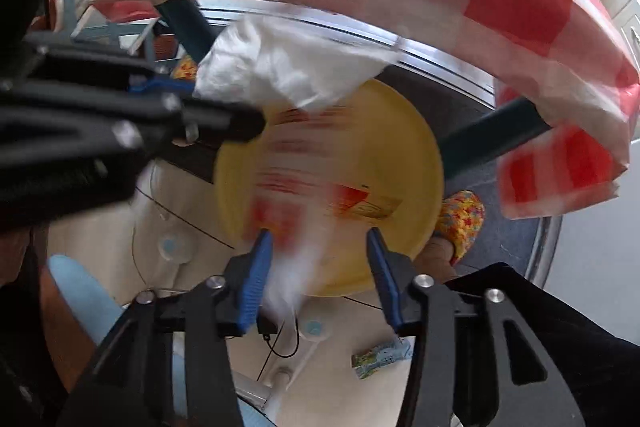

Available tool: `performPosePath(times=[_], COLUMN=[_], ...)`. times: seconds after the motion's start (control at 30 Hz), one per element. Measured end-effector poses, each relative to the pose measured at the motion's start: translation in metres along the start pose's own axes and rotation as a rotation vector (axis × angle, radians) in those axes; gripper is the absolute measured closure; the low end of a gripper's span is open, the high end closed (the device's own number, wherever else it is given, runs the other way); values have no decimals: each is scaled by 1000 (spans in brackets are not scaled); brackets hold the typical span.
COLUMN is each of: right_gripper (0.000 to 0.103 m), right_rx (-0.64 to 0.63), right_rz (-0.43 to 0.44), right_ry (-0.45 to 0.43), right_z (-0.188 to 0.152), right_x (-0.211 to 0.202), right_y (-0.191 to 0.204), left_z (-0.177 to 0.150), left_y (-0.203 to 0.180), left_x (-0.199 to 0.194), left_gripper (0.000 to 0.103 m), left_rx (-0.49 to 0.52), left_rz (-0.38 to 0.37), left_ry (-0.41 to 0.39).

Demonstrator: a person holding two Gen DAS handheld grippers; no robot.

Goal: Collect trash
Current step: 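Carry the tissue and paper bag down over the yellow bucket with both tools, then open both tools to drop the tissue and bag into the bucket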

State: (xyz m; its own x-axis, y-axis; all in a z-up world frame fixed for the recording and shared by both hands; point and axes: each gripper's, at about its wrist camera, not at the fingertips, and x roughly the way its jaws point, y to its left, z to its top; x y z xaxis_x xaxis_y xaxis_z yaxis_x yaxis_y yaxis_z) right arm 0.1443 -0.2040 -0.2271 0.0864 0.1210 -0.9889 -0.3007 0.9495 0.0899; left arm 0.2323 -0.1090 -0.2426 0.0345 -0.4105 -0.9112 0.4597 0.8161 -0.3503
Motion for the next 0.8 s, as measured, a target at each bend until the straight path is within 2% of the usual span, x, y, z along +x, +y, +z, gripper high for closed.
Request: performPosePath(times=[0.03,0.07,0.13,0.27,0.3,0.4,0.5,0.57,0.67,0.73,0.8], right_gripper=[45,44,44,43,39,38,37,35,35,35,35], right_rx=[11,21,47,146,188,267,312,289,154,121,190], right_rz=[-4,-8,7,77,111,160,189,200,155,164,212], right_ry=[3,-3,-31,-183,-239,-358,-424,-400,-339,-377,-464], right_z=[-1,-2,-3,-10,-12,-18,-20,-19,-10,-10,-14], right_x=[0,-2,-10,-43,-55,-77,-90,-84,-75,-84,-107], right_y=[-1,-2,-7,-33,-42,-60,-74,-72,-39,-31,-47], left_z=[-1,-2,-7,-7,-7,-11,-10,-11,-11,-11,-12], left_y=[2,2,2,-3,-1,7,13,17,19,19,21], left_x=[0,-2,-11,-33,-38,-51,-60,-62,-70,-78,-88], left_gripper=[66,58,56,50,49,47,47,47,47,47,47], left_rx=[-10,-13,0,35,34,1,-36,-42,-49,-59,-63], left_rz=[5,3,12,47,50,45,35,38,38,36,47], left_ry=[3,-3,-21,-97,-111,-152,-162,-163,-187,-214,-252])
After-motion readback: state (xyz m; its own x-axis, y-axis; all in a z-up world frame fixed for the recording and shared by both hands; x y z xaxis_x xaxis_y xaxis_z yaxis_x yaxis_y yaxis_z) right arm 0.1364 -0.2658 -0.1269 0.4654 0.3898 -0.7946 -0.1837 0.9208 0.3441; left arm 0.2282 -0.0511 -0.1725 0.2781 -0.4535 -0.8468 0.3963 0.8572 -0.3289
